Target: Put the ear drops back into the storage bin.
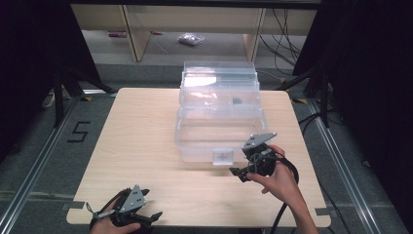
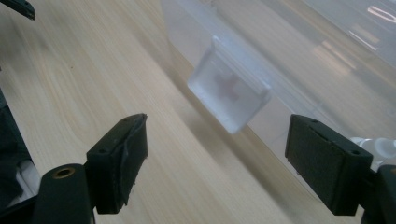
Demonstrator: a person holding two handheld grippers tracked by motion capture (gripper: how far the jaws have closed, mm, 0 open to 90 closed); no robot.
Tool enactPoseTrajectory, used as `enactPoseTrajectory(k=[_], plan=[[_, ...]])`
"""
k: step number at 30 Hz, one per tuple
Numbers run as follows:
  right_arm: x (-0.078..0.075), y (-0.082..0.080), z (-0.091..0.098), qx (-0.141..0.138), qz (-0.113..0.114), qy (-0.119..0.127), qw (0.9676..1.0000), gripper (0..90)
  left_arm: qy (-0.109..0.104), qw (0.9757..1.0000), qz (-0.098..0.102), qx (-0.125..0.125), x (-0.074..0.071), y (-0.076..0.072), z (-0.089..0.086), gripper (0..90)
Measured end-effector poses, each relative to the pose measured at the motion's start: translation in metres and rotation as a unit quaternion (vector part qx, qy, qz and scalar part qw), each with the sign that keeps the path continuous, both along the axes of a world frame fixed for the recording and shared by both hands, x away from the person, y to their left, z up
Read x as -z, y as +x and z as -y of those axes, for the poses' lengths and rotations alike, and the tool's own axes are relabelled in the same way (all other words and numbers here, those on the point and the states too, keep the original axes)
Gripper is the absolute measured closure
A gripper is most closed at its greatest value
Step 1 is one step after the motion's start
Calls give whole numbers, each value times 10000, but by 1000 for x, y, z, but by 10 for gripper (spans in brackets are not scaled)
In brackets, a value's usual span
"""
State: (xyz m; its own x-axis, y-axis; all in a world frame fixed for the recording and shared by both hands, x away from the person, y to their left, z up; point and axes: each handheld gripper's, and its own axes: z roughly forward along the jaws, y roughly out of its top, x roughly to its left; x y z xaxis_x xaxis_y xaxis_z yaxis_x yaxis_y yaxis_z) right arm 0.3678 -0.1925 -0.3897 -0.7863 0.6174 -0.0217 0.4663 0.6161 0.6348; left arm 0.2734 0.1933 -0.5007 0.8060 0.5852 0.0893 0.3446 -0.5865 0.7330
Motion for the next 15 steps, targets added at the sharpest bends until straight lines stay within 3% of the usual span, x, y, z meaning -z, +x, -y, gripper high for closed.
enactPoseTrajectory(k=[3, 4, 5, 10, 11, 12, 14, 15], plan=[[1, -3, 3, -10, 27, 51, 10000, 218, -23, 10000, -27, 17, 0, -1, 0, 161], [2, -4, 3, -11, 35, 55, 10000, 218, -167, 9998, -65, -11, 1, -2, 1, 162], [3, -5, 4, 26, 86, 93, 9999, 218, -15, 10000, -14, 4, 0, 0, 0, 162], [8, -8, 6, 36, 34, 117, 9999, 218, -48, 10000, -20, 11, 0, -1, 0, 162], [10, -9, 6, 42, 126, 167, 9998, 217, -43, 10000, -19, 12, 0, -1, 0, 162], [9, -10, 7, 20, 33, 150, 9999, 216, -41, 10000, -25, 16, 0, -1, 0, 162], [12, -11, 7, 72, 141, 216, 9996, 214, -40, 10000, -31, 16, 0, -1, 0, 162], [12, -12, 8, 64, 32, 202, 9998, 214, -42, 10000, -32, 16, 0, -1, 0, 162]])
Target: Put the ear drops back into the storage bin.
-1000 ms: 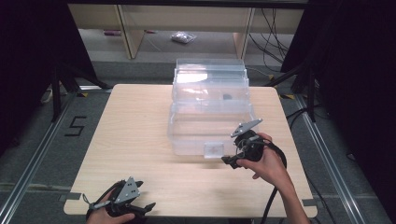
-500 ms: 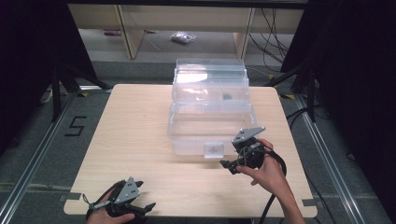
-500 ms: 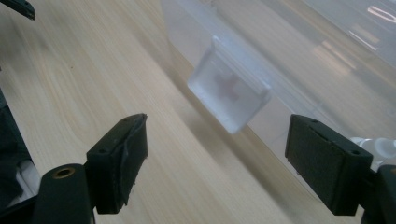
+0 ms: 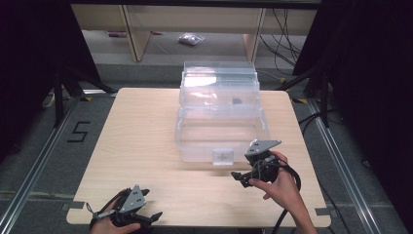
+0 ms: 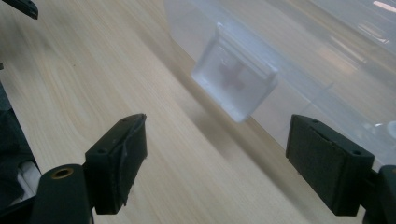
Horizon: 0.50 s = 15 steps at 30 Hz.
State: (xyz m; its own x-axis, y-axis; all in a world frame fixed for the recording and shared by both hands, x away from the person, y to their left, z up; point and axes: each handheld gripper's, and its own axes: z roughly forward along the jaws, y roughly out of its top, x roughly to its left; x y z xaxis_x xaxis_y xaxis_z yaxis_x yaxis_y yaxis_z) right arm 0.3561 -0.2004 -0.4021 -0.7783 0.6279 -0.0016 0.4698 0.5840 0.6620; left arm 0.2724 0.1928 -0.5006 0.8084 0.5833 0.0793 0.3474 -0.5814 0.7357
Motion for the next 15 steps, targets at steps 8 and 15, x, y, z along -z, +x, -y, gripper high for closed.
enactPoseTrajectory(k=[8, 15], plan=[[14, -5, -2, 60, 77, 134, 9999, 214, 10, 10000, 14, 3, 0, 0, 0, 162], [21, -10, 0, 62, -18, 99, 9999, 210, 15, 10000, 15, 1, 0, 0, 0, 162]])
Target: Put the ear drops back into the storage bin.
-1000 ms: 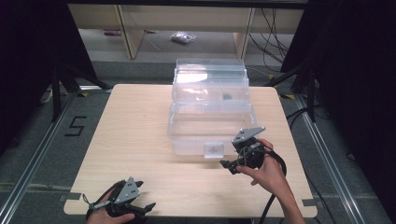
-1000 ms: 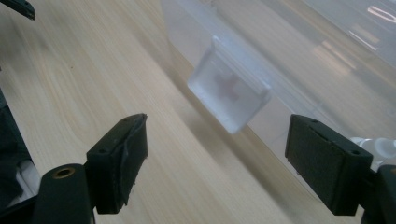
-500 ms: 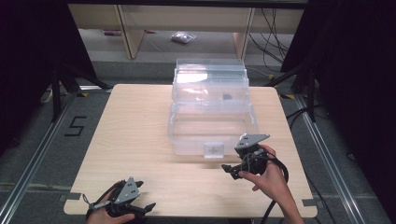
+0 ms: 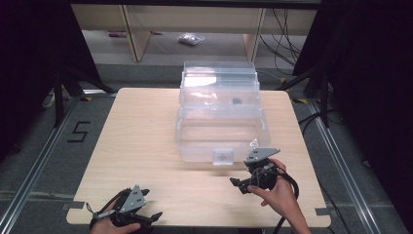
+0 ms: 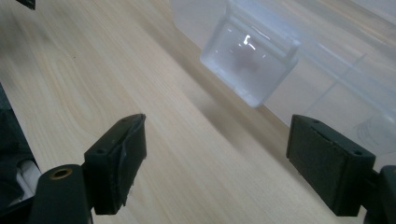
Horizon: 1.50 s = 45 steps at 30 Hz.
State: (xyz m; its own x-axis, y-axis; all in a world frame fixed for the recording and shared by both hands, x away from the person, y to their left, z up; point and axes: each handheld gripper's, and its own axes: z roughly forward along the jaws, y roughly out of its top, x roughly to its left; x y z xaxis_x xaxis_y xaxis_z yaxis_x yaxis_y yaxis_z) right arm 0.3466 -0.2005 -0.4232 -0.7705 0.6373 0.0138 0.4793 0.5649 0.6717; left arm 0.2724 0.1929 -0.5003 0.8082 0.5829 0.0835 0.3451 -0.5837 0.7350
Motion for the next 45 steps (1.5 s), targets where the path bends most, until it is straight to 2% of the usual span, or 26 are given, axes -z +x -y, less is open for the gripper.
enactPoseTrajectory(k=[3, 5, 6, 8, 13, 15, 16, 18, 19, 20, 21, 22, 23, 24, 27, 29, 30, 31, 32, 37, 38, 39, 41, 42, 43, 45], plan=[[5, -1, 1, -36, 87, 27, 10000, 210, 3, 10000, -2, 3, 0, 0, 0, 162], [9, -2, 1, -14, 37, 110, 9999, 208, -27, 10000, 10, -5, 0, -1, 0, 162], [9, -4, 2, -3, -37, 28, 10000, 206, 11, 10000, -3, -2, 0, 0, 0, 161], [13, -6, 2, 93, -25, 79, 9999, 205, -10, 10000, 3, 5, 0, 0, 0, 161], [19, -10, 3, 6, -112, 109, 9999, 201, 20, 10000, -18, 3, -1, -1, 0, 162], [19, -13, 3, 72, -152, 60, 9998, 200, 31, 10000, -29, -3, -1, -1, 0, 162], [21, -15, 2, 130, -189, 131, 9997, 201, -35, 10000, 2, -18, 0, -1, 1, 162], [22, -14, 4, 10, -170, 92, 9998, 201, -17, 10000, -1, -6, 0, -1, 1, 162], [24, -14, 4, 22, -46, 140, 9999, 200, -35, 10000, -33, -48, 1, -1, 1, 162], [23, -17, 4, 156, -239, 134, 9995, 200, -34, 10000, -30, -45, 1, -1, 1, 162], [24, -18, 5, 113, -197, 83, 9997, 200, -16, 10000, 3, -2, 0, -1, 1, 161], [27, -16, 5, 38, -39, 128, 9999, 200, -32, 10000, 5, -9, 0, -1, 1, 162], [26, -19, 6, 158, -237, 89, 9996, 199, 5, 10000, -12, -5, 0, 0, 0, 161], [28, -18, 7, 75, -142, 82, 9998, 200, 1, 10000, -3, 1, 0, 0, 0, 162], [30, -21, 8, 83, -157, 157, 9997, 200, 10, 10000, -29, 21, -1, 0, 0, 161], [30, -25, 8, 236, -147, 191, 9994, 201, 14, 10000, 0, 8, 0, 0, 0, 161], [30, -25, 10, 224, -96, 116, 9996, 199, -17, 10000, -19, -22, 0, -1, 1, 161], [30, -27, 9, 317, -204, 144, 9992, 197, -30, 10000, -40, -46, 1, -1, 1, 161], [32, -26, 11, 226, -23, 132, 9997, 198, -22, 10000, -36, -41, 1, -1, 1, 161], [36, -31, 13, 205, -168, 53, 9996, 196, -10, 10000, 1, 2, 0, -1, 0, 161], [39, -33, 12, 258, -144, 81, 9995, 195, -31, 10000, -36, -45, 1, -1, 1, 161], [41, -31, 13, 48, -26, 58, 10000, 195, -36, 10000, -28, -42, 1, -2, 1, 162], [41, -35, 13, 160, -186, 0, 9997, 195, -4, 10000, 4, 22, 0, -1, 1, 162], [44, -34, 14, 78, -41, 43, 10000, 194, -2, 10000, 6, 18, 0, -1, 1, 161], [43, -36, 14, 88, -177, -16, 9998, 194, -43, 10000, -35, -48, 1, -2, 1, 161], [45, -38, 15, 113, -133, -53, 9998, 193, -49, 10000, -28, -41, 1, -2, 1, 161]])
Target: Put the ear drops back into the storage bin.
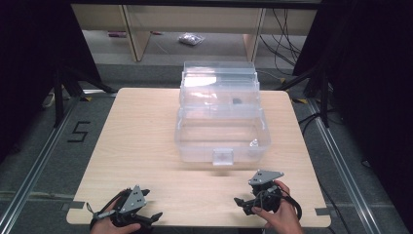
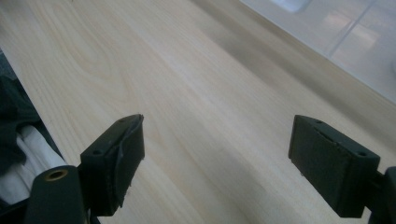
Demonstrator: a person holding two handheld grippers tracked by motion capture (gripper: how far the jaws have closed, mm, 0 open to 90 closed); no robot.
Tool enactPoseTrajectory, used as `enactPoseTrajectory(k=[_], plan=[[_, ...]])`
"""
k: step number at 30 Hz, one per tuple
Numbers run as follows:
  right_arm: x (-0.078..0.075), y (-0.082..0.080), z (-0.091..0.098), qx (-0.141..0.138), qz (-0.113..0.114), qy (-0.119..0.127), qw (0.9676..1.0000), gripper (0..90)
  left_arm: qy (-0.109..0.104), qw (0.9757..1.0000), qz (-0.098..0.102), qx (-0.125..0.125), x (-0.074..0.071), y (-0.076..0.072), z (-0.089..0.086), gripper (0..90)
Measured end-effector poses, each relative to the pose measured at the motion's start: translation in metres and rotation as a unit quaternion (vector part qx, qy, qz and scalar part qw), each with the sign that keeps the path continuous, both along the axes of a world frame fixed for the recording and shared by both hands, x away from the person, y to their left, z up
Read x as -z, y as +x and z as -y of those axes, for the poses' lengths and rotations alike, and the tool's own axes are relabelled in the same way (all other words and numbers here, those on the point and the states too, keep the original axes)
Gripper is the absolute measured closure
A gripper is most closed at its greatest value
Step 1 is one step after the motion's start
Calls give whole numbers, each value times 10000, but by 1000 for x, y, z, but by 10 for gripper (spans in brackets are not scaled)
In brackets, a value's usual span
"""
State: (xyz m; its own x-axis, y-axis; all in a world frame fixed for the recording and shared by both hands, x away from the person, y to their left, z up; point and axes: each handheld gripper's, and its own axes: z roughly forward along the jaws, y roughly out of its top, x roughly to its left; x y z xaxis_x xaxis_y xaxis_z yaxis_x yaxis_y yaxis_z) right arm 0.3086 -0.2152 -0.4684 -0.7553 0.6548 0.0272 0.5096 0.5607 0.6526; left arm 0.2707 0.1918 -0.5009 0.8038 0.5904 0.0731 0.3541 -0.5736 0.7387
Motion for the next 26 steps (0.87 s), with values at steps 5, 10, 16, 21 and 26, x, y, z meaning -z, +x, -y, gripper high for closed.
enactPoseTrajectory(k=[5, 10, 16, 21, 26], plan=[[5, -5, 1, -7, 43, 33, 10000, 192, 96, 9999, 50, 82, -1, 1, -1, 161], [6, -12, 3, 30, -103, -78, 9999, 192, 92, 9999, 48, 75, -1, 1, -1, 161], [10, -17, 5, 4, 36, 3, 10000, 192, 91, 9999, 54, 74, -1, 1, -1, 161], [11, -19, 7, 18, -28, -24, 10000, 192, -8, 10000, 16, 63, 0, 0, 1, 161], [11, -19, 8, 31, -16, 4, 10000, 193, 18, 10000, 18, 65, 0, 0, 0, 161]])
